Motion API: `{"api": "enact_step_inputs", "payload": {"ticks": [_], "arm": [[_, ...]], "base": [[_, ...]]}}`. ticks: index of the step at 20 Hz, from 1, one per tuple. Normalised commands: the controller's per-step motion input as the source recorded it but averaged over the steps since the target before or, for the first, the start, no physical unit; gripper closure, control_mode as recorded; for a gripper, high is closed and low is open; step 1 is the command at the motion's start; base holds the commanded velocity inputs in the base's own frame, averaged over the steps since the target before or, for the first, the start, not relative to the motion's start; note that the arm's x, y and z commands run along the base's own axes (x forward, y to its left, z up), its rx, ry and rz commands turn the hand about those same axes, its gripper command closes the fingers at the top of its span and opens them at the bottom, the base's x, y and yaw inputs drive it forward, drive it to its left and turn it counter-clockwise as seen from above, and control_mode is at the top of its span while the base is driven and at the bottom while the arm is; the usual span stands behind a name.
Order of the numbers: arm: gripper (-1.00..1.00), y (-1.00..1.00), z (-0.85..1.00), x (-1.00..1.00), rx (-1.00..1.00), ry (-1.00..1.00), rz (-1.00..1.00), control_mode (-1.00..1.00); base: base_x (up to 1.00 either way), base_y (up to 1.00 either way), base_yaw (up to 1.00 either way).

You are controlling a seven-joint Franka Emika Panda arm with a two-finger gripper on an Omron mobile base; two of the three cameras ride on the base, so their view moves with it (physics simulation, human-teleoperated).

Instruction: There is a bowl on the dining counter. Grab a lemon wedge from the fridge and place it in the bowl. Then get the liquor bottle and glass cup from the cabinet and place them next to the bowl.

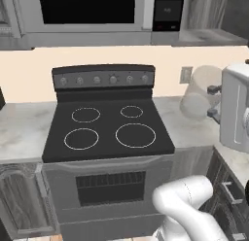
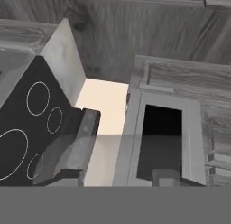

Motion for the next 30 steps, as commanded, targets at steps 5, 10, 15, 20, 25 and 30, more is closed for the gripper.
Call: {"api": "enact_step_inputs", "payload": {"ticks": [5, 10, 15, 20, 25, 30], "arm": [[1.00, 0.00, 0.00, 0.00, 0.00, 0.00, 0.00, 1.00], [1.00, 0.00, 0.00, 0.00, 0.00, 0.00, 0.00, 1.00], [1.00, 0.00, 0.00, 0.00, 0.00, 0.00, 0.00, 1.00], [1.00, 0.00, 0.00, 0.00, 0.00, 0.00, 0.00, 1.00], [1.00, 0.00, 0.00, 0.00, 0.00, 0.00, 0.00, 1.00], [1.00, 0.00, 0.00, 0.00, 0.00, 0.00, 0.00, 1.00]], "base": [[-0.43, 0.71, 0.65], [-0.22, 0.54, 0.79], [-0.20, 0.47, 0.82], [-0.20, 0.44, 0.83], [-0.09, 0.34, 0.82], [0.79, -0.01, 0.58]]}}
